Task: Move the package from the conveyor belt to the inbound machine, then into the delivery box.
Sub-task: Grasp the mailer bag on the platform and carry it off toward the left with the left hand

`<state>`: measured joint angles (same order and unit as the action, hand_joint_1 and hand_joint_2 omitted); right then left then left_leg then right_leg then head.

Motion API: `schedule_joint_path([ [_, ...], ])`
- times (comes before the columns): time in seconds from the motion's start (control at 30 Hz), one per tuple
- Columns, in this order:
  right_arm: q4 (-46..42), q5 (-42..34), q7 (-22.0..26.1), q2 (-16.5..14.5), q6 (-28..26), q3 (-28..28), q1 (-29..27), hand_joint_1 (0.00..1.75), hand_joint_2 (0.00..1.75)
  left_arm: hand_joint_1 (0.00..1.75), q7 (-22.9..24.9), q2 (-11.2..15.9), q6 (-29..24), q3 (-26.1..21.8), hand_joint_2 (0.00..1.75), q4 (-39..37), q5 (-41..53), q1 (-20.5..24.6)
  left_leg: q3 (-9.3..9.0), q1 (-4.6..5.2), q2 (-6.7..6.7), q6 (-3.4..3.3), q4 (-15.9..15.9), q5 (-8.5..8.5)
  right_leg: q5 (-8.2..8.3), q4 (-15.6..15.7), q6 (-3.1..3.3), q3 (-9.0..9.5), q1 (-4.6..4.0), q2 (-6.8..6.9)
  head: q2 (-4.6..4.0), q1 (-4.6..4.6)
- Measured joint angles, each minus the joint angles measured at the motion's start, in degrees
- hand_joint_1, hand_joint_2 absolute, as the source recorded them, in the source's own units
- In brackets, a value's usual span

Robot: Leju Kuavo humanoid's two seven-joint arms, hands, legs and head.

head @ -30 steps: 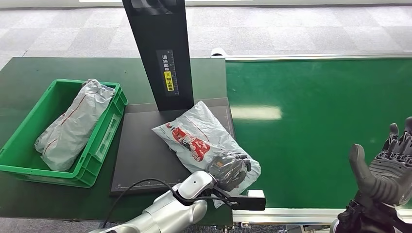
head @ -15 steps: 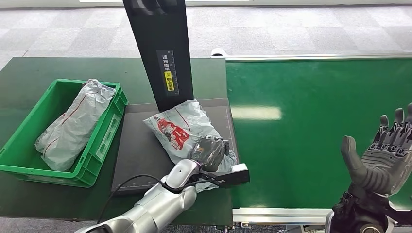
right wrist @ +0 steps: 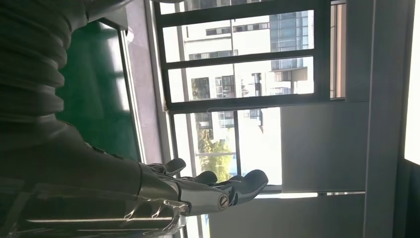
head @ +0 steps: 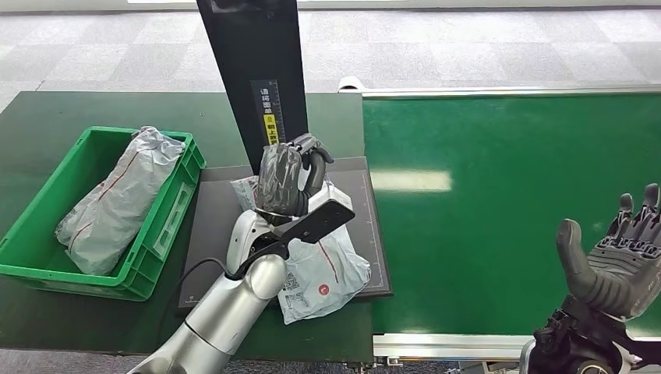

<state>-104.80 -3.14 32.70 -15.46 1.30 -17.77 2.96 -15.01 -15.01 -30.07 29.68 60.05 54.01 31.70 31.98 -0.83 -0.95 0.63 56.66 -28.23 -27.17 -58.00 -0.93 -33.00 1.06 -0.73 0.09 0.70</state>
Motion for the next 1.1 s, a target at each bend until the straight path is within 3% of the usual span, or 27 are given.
schedule_joint_path([
  [0.1, 0.0, -0.07, 0.07, 0.01, -0.07, 0.0, -0.03, 0.0, 1.75, 1.75, -0.59, 0.73, -0.68, -0.69, 1.75, 5.17, -0.2, -1.05, 0.0, 0.01, 0.0, 0.0, 0.0, 0.0, 0.0, 0.0, 0.0, 0.01, 0.0, 0.0, 0.0, -0.01],
  [0.3, -0.27, -0.82, 0.67, -0.04, -2.38, -0.25, -1.9, 0.0, 1.75, 1.75, -7.34, 2.72, -9.0, -2.77, 1.75, 19.06, -10.46, -3.01, 0.0, 0.0, 0.0, 0.0, 0.0, 0.0, 0.0, 0.0, 0.0, -0.01, 0.0, 0.0, 0.0, -0.01],
  [0.5, -1.97, -1.57, 1.57, -0.5, -3.16, -1.2, -5.49, 0.0, 1.75, 1.73, -9.34, 5.29, -9.97, -9.6, 1.75, 36.51, -15.59, -4.46, 0.03, -0.06, 0.01, 0.02, -0.02, -0.02, -0.05, 0.0, 0.04, -0.04, -0.07, 0.0, 0.0, 0.0],
  [0.57, -2.56, -1.89, 1.74, -0.63, -3.14, -1.38, -6.69, 0.0, 1.75, 0.86, -8.31, 6.09, -9.05, -12.8, 1.75, 38.81, -16.71, -4.14, 0.01, -0.06, 0.01, 0.02, -0.02, -0.02, -0.05, 0.0, 0.04, -0.03, -0.07, 0.0, 0.0, -0.01],
  [0.63, -3.11, -2.73, 2.21, -0.62, -3.02, -1.46, -8.07, 0.0, 1.75, 0.0, -5.45, 7.19, -3.86, -15.94, 1.75, 39.34, -19.11, -3.51, -0.04, -0.06, 0.01, 0.02, -0.02, -0.01, -0.05, 0.01, 0.04, 0.01, -0.07, 0.01, 0.0, -0.01],
  [0.77, -3.82, -4.21, 2.54, -0.54, -1.42, -1.84, -9.99, 0.0, 1.75, 0.0, 3.65, 9.32, 18.46, -18.14, 1.75, 36.05, -20.2, -2.95, -0.14, -0.01, 0.07, 0.01, -0.02, -0.01, -0.04, 0.01, 0.03, 0.1, -0.02, -0.03, 0.0, -0.02],
  [0.83, -3.84, -4.25, 2.14, -0.49, -0.01, -2.0, -10.23, 0.0, 1.75, 0.0, 5.78, 10.44, 26.44, -17.45, 1.75, 30.78, -17.48, -2.98, -0.21, 0.06, 0.14, 0.01, -0.02, -0.01, -0.02, 0.01, 0.02, 0.13, 0.04, -0.09, 0.0, -0.02],
  [0.9, -3.78, -4.12, 1.66, -0.37, 0.99, -2.09, -10.24, 0.0, 1.75, 0.0, 6.71, 11.71, 30.89, -16.01, 1.75, 24.08, -15.06, -3.4, -0.24, 0.08, 0.22, 0.01, -0.02, -0.01, -0.01, 0.01, 0.01, 0.12, 0.06, -0.17, 0.0, -0.02],
  [1.1, -3.17, -3.68, 1.07, -0.17, 1.5, -2.19, -9.9, 0.0, 1.75, 0.0, 7.82, 14.22, 37.14, -10.74, 1.75, 5.9, -10.29, -2.24, -0.19, 0.07, 0.25, 0.01, -0.02, -0.02, -0.01, 0.0, 0.01, 0.05, 0.05, -0.24, 0.0, -0.01],
])
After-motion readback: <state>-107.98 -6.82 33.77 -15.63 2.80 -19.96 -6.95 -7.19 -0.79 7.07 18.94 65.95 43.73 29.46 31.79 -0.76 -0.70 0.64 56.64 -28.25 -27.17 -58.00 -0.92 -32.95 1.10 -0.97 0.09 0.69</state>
